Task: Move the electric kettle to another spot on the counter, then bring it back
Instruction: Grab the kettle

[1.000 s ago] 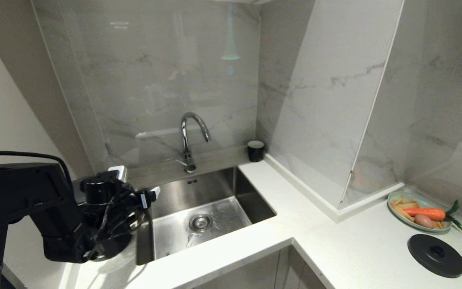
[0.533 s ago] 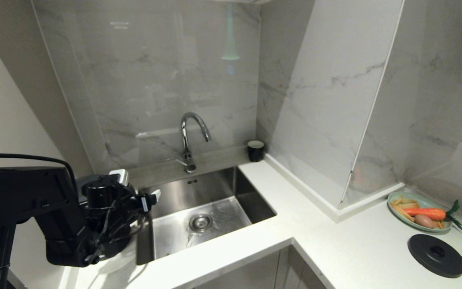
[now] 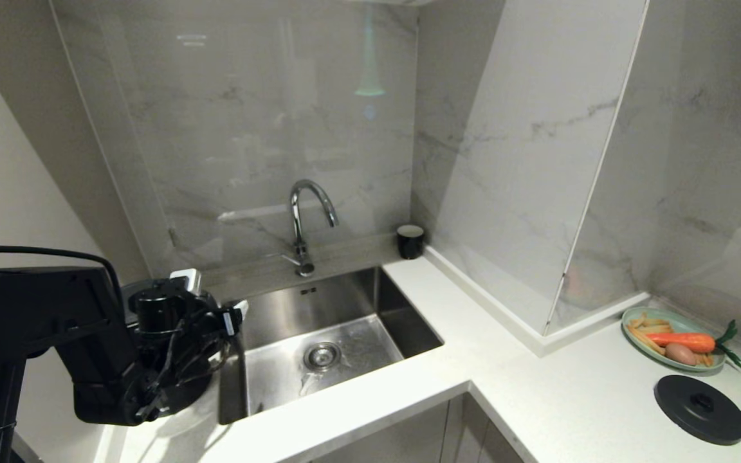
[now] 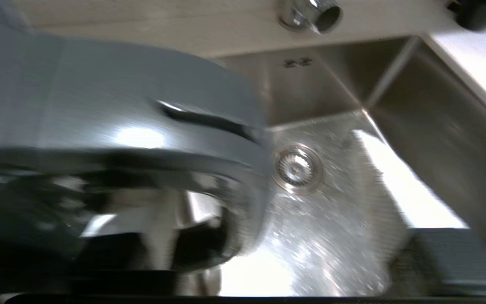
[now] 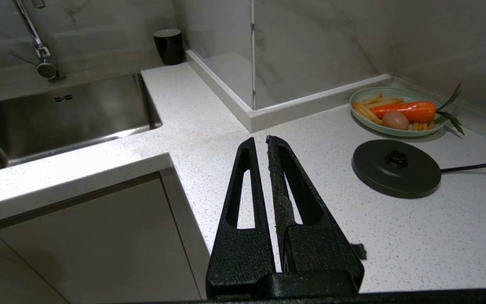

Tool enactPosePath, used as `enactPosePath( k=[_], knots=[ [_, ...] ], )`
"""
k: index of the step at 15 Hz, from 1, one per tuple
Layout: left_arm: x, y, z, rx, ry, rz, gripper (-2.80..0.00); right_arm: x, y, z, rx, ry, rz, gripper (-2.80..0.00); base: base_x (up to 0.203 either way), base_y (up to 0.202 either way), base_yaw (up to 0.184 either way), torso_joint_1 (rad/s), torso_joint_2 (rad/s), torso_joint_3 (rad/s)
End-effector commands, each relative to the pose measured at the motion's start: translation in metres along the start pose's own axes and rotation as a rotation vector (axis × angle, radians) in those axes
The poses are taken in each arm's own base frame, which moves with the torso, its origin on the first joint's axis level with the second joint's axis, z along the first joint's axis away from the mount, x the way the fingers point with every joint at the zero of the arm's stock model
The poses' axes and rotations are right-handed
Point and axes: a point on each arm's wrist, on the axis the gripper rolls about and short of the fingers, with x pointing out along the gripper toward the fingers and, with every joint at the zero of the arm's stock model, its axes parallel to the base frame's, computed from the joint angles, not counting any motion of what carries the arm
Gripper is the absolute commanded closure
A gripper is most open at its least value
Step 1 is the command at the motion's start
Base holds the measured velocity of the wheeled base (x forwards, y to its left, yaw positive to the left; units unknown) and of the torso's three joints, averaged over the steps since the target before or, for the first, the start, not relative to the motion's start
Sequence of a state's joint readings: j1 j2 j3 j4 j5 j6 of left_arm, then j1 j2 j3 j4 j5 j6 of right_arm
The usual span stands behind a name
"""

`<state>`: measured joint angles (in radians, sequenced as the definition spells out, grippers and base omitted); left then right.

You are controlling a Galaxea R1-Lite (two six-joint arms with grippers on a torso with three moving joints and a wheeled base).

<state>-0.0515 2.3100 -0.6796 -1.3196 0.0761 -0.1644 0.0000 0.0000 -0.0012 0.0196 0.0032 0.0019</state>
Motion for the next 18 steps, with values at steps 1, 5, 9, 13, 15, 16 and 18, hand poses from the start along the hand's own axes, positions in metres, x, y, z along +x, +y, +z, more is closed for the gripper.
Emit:
enactPosePath(
  k=[1,5,9,13,15,16,18],
  knots=[
    [0.000,0.000,0.001,0.003,-0.009,-0.001,0.00,0.000,0.000,0.000,0.001,0.000,0.000,0.00,0.000,0.000,0.000,0.000,0.00,0.000],
    [-0.001,0.000,-0.001,0.008,-0.002,0.000,0.00,0.000,0.000,0.000,0.000,0.002,0.000,0.00,0.000,0.000,0.000,0.000,0.00,0.000],
    [0.001,0.004,-0.001,0.006,-0.004,0.011,0.00,0.000,0.000,0.000,0.000,0.000,0.000,0.00,0.000,0.000,0.000,0.000,0.00,0.000],
    [-0.009,-0.001,0.014,0.006,-0.042,-0.003,0.00,0.000,0.000,0.000,0.000,0.000,0.000,0.00,0.000,0.000,0.000,0.000,0.00,0.000],
    [-0.018,-0.009,0.028,0.008,-0.074,-0.024,0.00,0.000,0.000,0.000,0.001,0.002,0.000,0.00,0.000,0.000,0.000,0.000,0.00,0.000],
    [-0.027,-0.015,0.038,0.011,-0.097,-0.042,0.00,0.000,0.000,0.000,0.000,0.001,0.000,0.00,0.000,0.000,0.000,0.000,0.00,0.000],
    [-0.039,-0.028,0.047,0.044,-0.116,-0.074,0.00,0.000,0.000,0.000,0.000,0.000,0.000,0.00,0.000,0.000,0.000,0.000,0.00,0.000]
  ],
)
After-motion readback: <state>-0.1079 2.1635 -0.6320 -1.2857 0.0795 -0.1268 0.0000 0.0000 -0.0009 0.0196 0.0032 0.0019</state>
